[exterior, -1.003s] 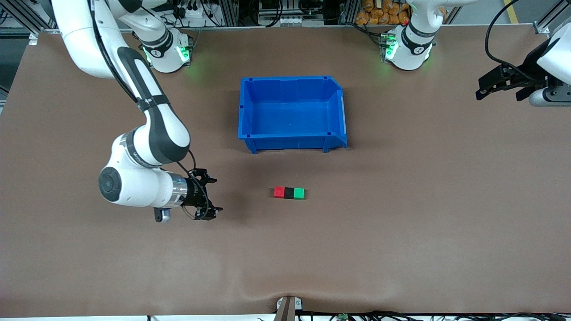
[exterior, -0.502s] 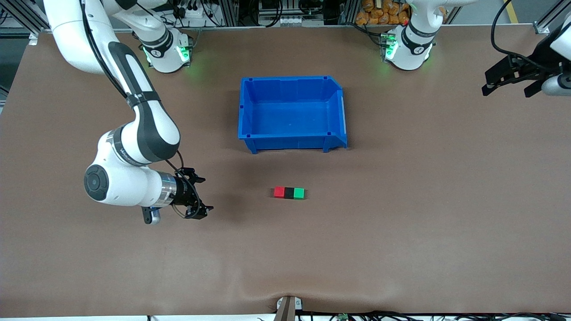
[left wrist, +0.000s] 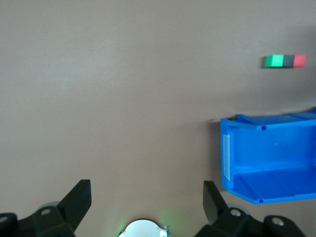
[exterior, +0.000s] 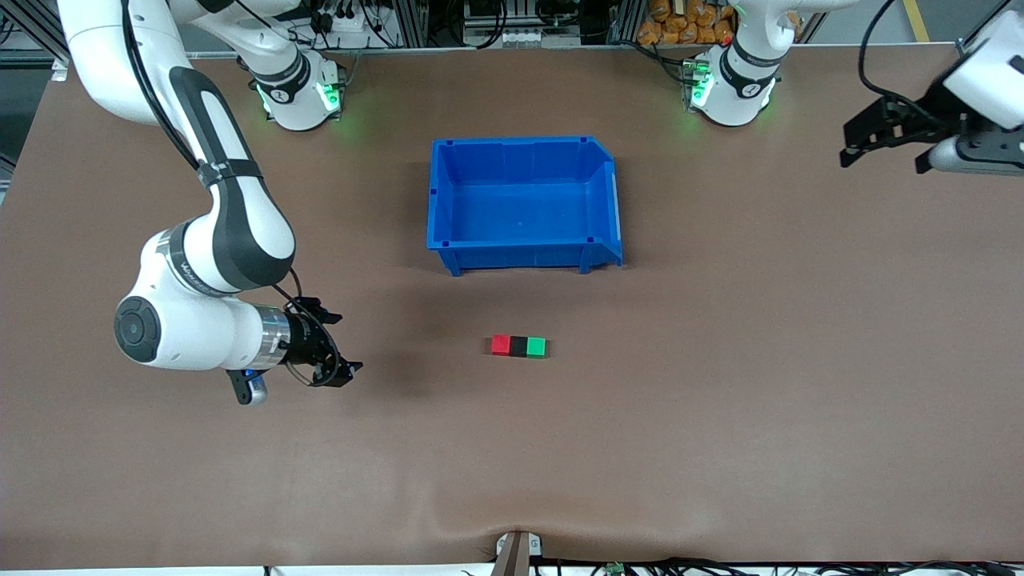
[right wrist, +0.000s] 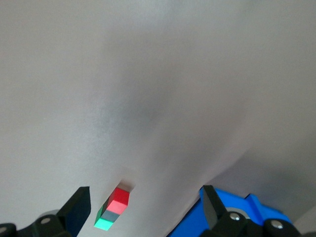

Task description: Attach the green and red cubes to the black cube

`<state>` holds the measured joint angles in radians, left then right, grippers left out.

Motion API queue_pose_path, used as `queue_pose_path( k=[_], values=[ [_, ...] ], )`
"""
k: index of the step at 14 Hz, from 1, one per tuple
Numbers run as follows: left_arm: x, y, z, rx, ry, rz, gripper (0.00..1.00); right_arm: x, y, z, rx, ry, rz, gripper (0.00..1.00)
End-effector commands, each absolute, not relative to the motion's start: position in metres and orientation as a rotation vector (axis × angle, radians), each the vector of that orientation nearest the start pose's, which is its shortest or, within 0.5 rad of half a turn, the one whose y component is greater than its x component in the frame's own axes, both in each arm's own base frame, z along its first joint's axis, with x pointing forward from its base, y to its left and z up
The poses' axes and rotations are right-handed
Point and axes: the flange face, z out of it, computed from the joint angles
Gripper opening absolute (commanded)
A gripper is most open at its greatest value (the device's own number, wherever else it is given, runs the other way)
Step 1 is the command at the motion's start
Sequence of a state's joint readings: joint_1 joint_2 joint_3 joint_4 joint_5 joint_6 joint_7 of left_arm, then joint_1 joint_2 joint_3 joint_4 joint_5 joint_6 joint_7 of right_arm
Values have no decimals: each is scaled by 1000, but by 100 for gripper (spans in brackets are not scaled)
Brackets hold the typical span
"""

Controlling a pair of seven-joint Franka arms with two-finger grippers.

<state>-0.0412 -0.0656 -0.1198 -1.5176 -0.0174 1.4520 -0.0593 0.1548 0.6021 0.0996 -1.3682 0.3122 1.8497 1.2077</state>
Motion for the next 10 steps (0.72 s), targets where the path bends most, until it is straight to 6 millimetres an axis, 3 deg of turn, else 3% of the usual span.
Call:
queue_pose_path(
  k=[1,6,10],
  values=[
    [511,-93,676,-3148,237,18,100,676,176,373,-2570,1427,489,100],
    [525,-97,657,-3148,273,73,100,675,160,382,-2640,1321,471,100],
    [530,-89,653,-3147,258,83,100,671,148,387,-2760,1220,454,100]
  ],
)
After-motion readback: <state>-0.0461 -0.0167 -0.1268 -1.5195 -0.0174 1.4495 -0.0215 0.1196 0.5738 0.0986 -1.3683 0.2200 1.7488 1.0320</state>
